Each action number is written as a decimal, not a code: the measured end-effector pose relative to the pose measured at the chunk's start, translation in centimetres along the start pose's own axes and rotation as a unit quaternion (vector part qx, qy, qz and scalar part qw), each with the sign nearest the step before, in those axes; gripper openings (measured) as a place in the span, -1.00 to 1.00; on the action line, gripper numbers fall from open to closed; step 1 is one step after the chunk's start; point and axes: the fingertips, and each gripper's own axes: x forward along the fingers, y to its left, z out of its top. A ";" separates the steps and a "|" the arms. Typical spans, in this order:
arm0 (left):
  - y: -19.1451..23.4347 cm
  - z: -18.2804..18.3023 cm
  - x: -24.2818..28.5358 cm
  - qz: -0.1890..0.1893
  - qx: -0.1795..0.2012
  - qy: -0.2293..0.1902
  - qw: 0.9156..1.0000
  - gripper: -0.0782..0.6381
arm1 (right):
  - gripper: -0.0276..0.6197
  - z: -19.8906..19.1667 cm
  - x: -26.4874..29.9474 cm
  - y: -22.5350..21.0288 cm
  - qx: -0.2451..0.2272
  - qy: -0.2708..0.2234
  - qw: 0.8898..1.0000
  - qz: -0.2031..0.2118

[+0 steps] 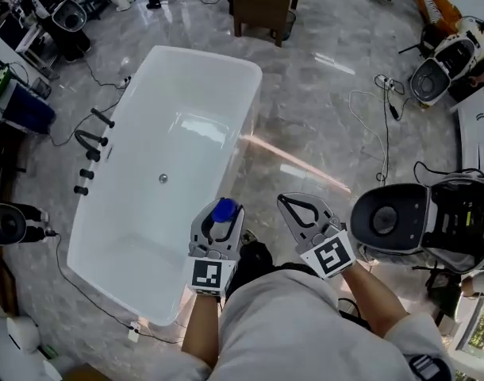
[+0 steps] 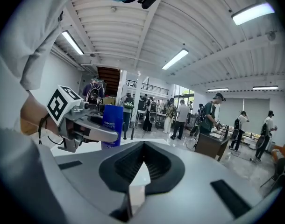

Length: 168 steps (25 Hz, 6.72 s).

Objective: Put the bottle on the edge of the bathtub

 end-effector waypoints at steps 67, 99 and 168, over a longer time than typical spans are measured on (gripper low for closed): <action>41.5 3.5 16.2 0.265 -0.043 -0.020 0.963 -0.31 | -0.90 11.9 48.0 -10.5 -0.062 -0.059 0.954 0.287; 57.0 -8.6 29.1 0.181 0.024 0.020 0.983 -0.31 | -0.90 0.1 69.4 -14.0 -0.062 -0.032 0.932 0.355; 90.0 -28.8 27.2 0.371 -0.039 0.060 0.926 -0.31 | -0.90 -10.6 83.7 -12.0 0.025 0.000 0.936 0.351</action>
